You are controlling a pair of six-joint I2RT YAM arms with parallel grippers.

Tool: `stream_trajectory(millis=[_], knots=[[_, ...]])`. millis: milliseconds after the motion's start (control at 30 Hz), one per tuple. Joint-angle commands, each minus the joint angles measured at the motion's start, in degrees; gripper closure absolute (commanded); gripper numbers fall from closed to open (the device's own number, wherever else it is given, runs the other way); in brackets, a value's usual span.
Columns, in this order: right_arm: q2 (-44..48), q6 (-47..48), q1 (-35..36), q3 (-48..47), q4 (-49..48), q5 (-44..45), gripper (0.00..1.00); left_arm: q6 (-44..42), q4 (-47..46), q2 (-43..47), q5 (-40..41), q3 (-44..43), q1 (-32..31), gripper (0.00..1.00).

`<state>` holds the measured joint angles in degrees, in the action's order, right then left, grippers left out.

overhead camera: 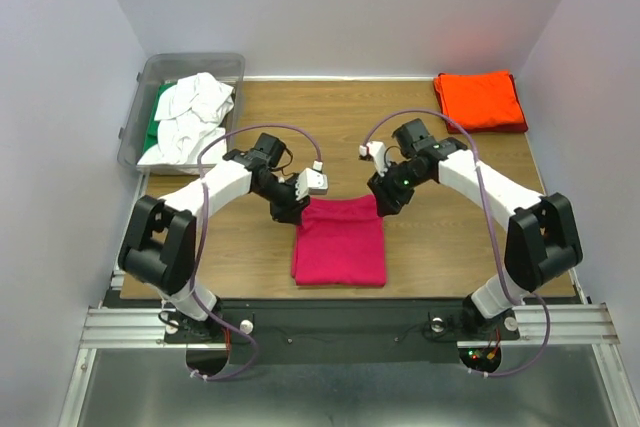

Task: Fold and stack the t-shirts
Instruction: Fold the tshirt

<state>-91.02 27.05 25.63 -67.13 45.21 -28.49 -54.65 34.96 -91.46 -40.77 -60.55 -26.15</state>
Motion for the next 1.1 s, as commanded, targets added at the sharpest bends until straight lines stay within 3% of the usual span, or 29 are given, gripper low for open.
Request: stream_trajectory(millis=[0, 133, 267, 400, 933, 1000, 1067], knots=[[0.2, -4.7, -1.1, -5.5, -0.8, -0.1, 0.45, 4.3, -2.3, 7.2, -0.3, 0.4, 0.3, 0.59], [-6.3, -5.9, -1.3, -10.9, -1.2, -5.9, 0.55, 6.9, -7.4, 11.5, 0.8, -0.1, -2.5, 0.52], [-15.4, -10.6, -1.4, -17.5, -3.2, -13.9, 0.64, 7.6, -10.9, 8.2, 3.2, -1.0, -7.3, 0.52], [-21.4, -15.9, -1.1, -20.8, -6.8, -19.3, 0.66, 8.4, -15.1, 4.3, 6.1, -1.7, -10.3, 0.52], [-32.6, -20.8, 0.3, -16.7, -16.1, -22.8, 0.76, 7.5, -22.5, -6.4, 11.7, -2.5, -15.7, 0.52], [-33.2, -20.6, 0.2, -16.1, -16.4, -22.2, 0.78, 7.8, -22.4, -7.4, 11.6, -3.2, -15.8, 0.56], [-33.7, -20.3, 0.3, -15.0, -16.6, -21.3, 0.80, 7.9, -22.1, -7.1, 10.8, -3.1, -15.9, 0.70]])
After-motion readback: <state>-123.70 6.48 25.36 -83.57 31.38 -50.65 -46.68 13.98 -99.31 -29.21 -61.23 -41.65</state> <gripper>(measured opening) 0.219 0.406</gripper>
